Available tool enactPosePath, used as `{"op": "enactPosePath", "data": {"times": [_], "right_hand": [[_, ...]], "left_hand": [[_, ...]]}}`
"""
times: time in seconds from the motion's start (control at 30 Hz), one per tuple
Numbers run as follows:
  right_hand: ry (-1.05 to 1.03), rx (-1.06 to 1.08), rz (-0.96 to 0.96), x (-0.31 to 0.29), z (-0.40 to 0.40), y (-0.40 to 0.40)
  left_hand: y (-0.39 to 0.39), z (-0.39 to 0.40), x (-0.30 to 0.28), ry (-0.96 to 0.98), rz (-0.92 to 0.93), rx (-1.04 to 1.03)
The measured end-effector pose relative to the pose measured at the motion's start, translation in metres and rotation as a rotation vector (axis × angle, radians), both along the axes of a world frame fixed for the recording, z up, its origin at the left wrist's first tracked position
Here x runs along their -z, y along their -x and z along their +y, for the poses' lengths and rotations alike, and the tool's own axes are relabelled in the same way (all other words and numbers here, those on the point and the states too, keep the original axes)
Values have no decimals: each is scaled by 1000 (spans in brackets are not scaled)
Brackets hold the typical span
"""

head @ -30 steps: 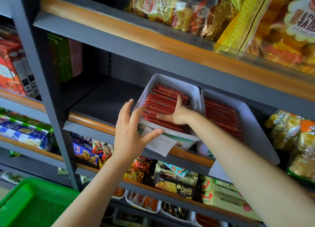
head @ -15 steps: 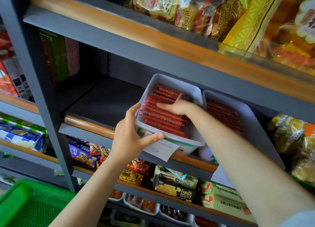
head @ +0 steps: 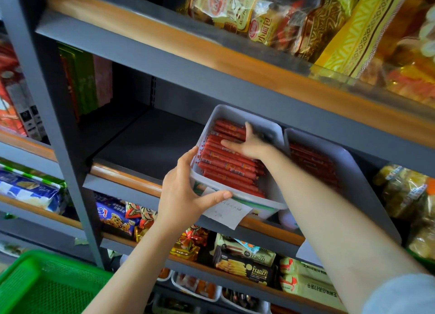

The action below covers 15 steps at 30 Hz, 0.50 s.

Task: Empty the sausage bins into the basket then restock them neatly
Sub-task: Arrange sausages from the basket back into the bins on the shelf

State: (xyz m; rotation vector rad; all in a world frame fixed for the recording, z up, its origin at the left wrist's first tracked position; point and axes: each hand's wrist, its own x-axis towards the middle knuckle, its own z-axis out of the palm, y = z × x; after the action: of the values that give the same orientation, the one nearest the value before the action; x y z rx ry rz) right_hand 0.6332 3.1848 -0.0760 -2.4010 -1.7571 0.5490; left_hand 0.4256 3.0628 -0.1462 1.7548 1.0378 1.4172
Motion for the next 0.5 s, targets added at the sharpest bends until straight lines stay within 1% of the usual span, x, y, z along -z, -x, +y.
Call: {"op": "enactPosePath", "data": {"times": [0.07,0.17,0.23,0.33,0.43,0.5], "right_hand": [[-20,50,26,3,1,-1],[38,130,8,8,6,-1],[34,134,4,10,6,0],[3,74,9,11,4,-2],[-35,-44,-136,13,5,3],[-45,-140,-191,16,9,6]], "left_hand": [[0,0,1,-5,9,-3],[0,2,2,-1,17,4],[0,2,3,1,23,7],[1,2,5,4,18,3],[1,2,6,8,2,9],[1,2,7,9,6,12]]}}
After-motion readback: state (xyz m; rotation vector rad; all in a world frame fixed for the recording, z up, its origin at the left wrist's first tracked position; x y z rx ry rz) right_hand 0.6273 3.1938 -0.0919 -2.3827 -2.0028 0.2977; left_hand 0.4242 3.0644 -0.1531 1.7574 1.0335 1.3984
